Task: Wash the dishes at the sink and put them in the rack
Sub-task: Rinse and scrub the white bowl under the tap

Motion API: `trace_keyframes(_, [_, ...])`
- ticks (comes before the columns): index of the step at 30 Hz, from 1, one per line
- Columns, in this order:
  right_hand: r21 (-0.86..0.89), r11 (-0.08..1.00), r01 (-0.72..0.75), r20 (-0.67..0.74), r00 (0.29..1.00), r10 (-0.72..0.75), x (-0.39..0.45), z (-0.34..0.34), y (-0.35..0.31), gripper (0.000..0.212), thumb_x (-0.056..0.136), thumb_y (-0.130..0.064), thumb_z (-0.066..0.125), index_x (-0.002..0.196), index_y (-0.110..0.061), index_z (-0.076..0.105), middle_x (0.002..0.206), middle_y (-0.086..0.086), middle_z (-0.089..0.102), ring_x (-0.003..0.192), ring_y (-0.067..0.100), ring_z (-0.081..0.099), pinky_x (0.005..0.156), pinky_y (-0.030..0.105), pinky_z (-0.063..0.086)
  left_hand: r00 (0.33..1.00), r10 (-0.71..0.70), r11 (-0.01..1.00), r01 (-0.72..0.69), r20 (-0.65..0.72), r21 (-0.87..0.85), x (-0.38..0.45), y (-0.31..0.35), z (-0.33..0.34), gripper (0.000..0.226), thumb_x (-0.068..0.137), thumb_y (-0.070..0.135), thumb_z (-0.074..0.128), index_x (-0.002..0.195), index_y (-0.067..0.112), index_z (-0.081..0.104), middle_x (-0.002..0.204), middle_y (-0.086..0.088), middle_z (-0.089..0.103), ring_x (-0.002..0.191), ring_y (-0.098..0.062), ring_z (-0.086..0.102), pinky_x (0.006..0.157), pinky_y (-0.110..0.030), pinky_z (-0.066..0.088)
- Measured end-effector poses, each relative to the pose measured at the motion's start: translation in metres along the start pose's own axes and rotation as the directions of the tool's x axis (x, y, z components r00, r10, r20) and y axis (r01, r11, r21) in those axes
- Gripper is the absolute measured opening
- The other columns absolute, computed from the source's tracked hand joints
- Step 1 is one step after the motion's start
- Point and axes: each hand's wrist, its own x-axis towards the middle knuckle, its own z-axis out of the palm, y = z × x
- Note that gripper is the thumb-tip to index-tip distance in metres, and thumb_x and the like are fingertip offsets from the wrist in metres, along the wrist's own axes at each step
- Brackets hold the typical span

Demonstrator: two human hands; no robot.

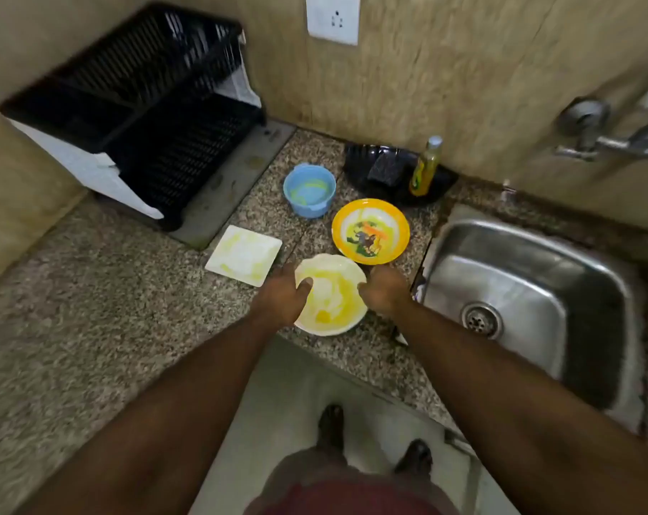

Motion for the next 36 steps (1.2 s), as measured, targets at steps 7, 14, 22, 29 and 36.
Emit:
trace_keyframes(7, [0.055, 0.996, -0.070, 0.028, 0.997, 0.068, -0.001, 0.017, -0.009, 0.015, 0.091, -0.011, 0.064, 0.102, -0.005, 0.056, 0.116, 0.022, 0.066, 0.109, 0.040, 0.064, 0.076, 0.036, 0.047, 0.993, -0.110, 0.978, 0.116, 0.043, -0.176, 0.009, -0.014, 0.012, 0.089, 0.092, 0.069, 0.042, 0.157, 0.008, 0.035, 0.157, -0.018, 0.045, 0.143, -0.037, 0.044, 0.117, -0.048, 0.038])
trace_keyframes(14, [0.390, 0.914, -0.112, 0.030, 0.994, 0.109, -0.016, -0.013, 0.024, 0.019, 0.087, 0.000, 0.059, 0.100, -0.003, 0.073, 0.106, 0.017, 0.072, 0.104, 0.037, 0.067, 0.080, 0.041, 0.056, 0.979, -0.195, 0.889, 0.147, -0.068, -0.433, 0.003, 0.028, -0.019, 0.056, 0.097, 0.057, 0.055, 0.125, 0.012, 0.070, 0.117, -0.012, 0.071, 0.112, -0.032, 0.064, 0.098, -0.041, 0.050])
trace_keyframes(22, [0.686, 0.724, -0.072, -0.096, 0.977, 0.189, -0.029, -0.117, 0.087, 0.025, 0.099, -0.006, 0.058, 0.115, -0.015, 0.075, 0.100, 0.016, 0.077, 0.081, 0.034, 0.076, 0.061, 0.051, 0.064, 0.932, -0.184, 0.495, 0.363, 0.313, -0.790, 0.051, 0.152, -0.014, 0.069, 0.083, 0.068, 0.068, 0.126, 0.014, 0.069, 0.122, -0.013, 0.073, 0.105, -0.034, 0.070, 0.095, -0.055, 0.057])
trace_keyframes(29, [0.715, 0.699, -0.031, -0.216, 0.940, 0.262, -0.034, -0.197, 0.158, 0.019, 0.102, -0.010, 0.057, 0.104, -0.014, 0.075, 0.090, 0.012, 0.073, 0.073, 0.029, 0.071, 0.061, 0.048, 0.062, 0.937, -0.132, 0.507, 0.343, 0.322, -0.791, 0.061, 0.269, 0.018, 0.054, 0.097, 0.063, 0.055, 0.110, 0.013, 0.071, 0.104, -0.010, 0.076, 0.094, -0.034, 0.072, 0.090, -0.051, 0.059])
trace_keyframes(36, [0.619, 0.775, -0.129, -0.580, 0.590, 0.562, -0.006, -0.288, 0.229, 0.063, 0.090, -0.063, 0.053, 0.102, -0.006, 0.076, 0.096, 0.016, 0.077, 0.093, 0.033, 0.074, 0.082, 0.037, 0.059, 0.975, -0.169, 0.538, 0.212, 0.142, -0.816, 0.072, 0.349, 0.050, 0.049, 0.096, 0.062, 0.058, 0.091, 0.014, 0.069, 0.102, -0.012, 0.076, 0.093, -0.035, 0.072, 0.088, -0.054, 0.061])
